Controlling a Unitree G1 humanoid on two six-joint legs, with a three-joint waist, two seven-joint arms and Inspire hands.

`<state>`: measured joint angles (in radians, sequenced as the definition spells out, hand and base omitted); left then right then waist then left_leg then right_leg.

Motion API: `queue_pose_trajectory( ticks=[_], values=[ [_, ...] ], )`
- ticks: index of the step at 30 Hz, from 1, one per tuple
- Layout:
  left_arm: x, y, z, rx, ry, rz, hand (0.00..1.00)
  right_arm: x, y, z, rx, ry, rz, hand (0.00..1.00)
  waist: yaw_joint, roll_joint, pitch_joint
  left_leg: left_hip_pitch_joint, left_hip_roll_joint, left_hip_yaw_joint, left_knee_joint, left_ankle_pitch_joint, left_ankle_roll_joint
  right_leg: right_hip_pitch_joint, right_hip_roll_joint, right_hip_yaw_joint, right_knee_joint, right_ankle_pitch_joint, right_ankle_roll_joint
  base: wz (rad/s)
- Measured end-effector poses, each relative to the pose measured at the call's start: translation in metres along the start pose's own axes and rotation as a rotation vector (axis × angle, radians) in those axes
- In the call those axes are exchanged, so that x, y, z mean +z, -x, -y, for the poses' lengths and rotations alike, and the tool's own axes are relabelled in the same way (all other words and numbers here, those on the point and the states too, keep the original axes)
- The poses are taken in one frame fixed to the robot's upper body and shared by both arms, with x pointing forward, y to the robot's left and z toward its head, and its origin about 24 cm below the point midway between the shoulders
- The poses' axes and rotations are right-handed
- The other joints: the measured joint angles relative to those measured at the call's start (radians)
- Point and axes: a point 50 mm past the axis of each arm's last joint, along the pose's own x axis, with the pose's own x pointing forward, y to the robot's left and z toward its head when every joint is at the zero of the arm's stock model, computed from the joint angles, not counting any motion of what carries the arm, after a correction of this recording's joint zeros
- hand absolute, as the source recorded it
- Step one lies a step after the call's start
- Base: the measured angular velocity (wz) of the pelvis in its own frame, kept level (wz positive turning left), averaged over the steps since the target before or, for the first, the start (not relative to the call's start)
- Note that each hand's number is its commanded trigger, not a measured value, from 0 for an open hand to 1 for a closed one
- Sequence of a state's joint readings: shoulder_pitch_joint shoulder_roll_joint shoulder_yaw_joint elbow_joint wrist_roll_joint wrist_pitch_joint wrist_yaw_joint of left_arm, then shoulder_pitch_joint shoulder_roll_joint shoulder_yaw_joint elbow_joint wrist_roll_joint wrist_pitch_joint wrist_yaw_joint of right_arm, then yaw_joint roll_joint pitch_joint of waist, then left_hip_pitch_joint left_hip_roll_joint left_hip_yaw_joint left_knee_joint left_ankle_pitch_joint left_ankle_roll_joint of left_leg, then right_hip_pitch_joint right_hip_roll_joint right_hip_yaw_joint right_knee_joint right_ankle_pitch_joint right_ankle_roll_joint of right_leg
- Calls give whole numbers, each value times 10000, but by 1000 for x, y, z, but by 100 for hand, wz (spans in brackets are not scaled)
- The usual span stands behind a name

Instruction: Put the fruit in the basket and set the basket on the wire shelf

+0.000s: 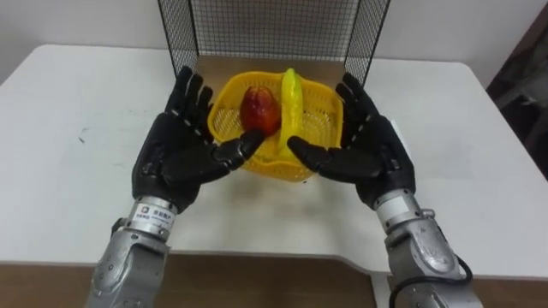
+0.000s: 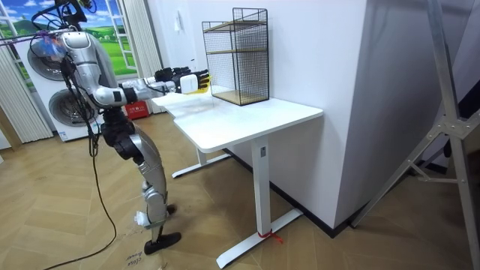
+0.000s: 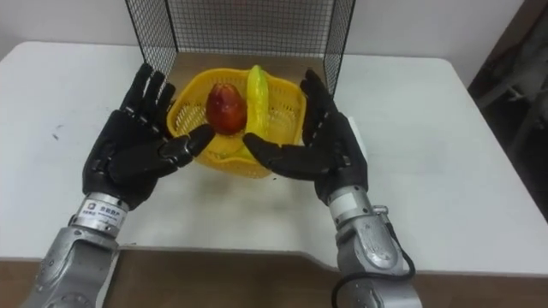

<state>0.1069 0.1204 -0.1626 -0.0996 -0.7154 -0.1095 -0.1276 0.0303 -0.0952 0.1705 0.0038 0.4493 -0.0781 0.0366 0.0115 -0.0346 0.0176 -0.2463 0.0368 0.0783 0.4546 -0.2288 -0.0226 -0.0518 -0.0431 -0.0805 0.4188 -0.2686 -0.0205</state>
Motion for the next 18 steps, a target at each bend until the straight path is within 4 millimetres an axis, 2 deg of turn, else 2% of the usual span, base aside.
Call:
queue_pose_trajectory(
  ticks=[1, 2, 3, 4, 7, 10, 12, 13, 14, 15, 16, 17, 18],
  values=[
    [-1, 0, 2, -35, 46, 32, 0, -2, 0, 0, -37, -96, -81, 0, 249, 103, -22, -259, -16, -18, -287, 776, 43, -42, -29, 106, 275, -253, 199, -31],
    [2, 0, -1, 33, -29, 184, 0, -4, 1, -1, -29, -4, -167, 0, 191, 114, -67, -157, -51, 34, -274, 1144, 258, -42, -96, -23, 492, -462, 324, -10],
    [4, 0, -2, 26, -86, 259, 0, -6, 1, -2, -40, -56, -212, 0, 80, -16, -151, -37, -207, 69, -332, 1197, 360, 57, -146, -12, 472, -572, 467, 17],
    [3, 0, -1, 10, -82, 266, 0, -6, 1, -2, -27, -24, -216, 0, 81, -22, -151, 22, -267, 90, -330, 1210, 395, 107, -207, -8, 459, -600, 512, 7],
    [3, 0, -1, -73, -96, 283, 0, -6, 2, -1, 11, 42, -223, 0, 185, -21, -131, 141, -443, 284, -137, 997, 790, 186, -411, 207, 529, -698, 638, -17],
    [3, 1, -1, -82, -106, 277, 0, -5, 2, -1, 1, 34, -221, 0, 175, -80, -127, 167, -729, 460, -174, 784, 1012, 182, -793, 272, 563, -849, 842, -4],
    [4, 1, -1, -87, -157, 264, 0, -6, 2, -2, 16, 17, -219, 0, 187, -190, -112, 245, -981, 624, -151, 584, 1154, 113, -1110, 290, 1079, -1048, 979, -10],
    [4, 1, -2, -97, -223, 242, 0, -5, 1, -2, 22, 37, -207, 0, 218, -247, -79, 345, -1120, 762, -87, 442, 1291, -216, -1354, 248, 1956, -1105, 1050, -13],
    [4, 1, -1, -107, -180, 238, 0, -6, 1, -2, 27, 9, -222, 0, 215, -307, -40, 535, -1268, 877, -75, 288, 1384, -538, -1582, 273, 2937, -1026, 1088, -10],
    [4, 0, -1, -126, -205, 249, 0, -6, 1, -2, 5, 23, -228, 0, 210, -330, -22, 648, -1333, 877, -68, 225, 1427, -647, -1678, 281, 3292, -925, 1067, 0],
    [4, 0, -1, -138, -212, 270, 0, -7, 2, -1, -48, 22, -275, 0, 192, -345, 18, 887, -1364, 875, -88, 98, 1489, -785, -1752, 269, 3801, -636, 1085, 0],
    [5, 0, 0, -145, -186, 329, 0, -7, 2, 0, -64, 19, -281, 0, 212, -297, 55, 1036, -1316, 821, -95, -3, 1491, -873, -1695, 269, 4090, -318, 1065, -6],
    [5, 0, 0, -155, -172, 379, 0, -7, 1, -1, -58, 22, -265, 0, 229, -264, 69, 1071, -1273, 787, -81, -43, 1494, -900, -1646, 242, 4127, -283, 1074, -15]
  ],
)
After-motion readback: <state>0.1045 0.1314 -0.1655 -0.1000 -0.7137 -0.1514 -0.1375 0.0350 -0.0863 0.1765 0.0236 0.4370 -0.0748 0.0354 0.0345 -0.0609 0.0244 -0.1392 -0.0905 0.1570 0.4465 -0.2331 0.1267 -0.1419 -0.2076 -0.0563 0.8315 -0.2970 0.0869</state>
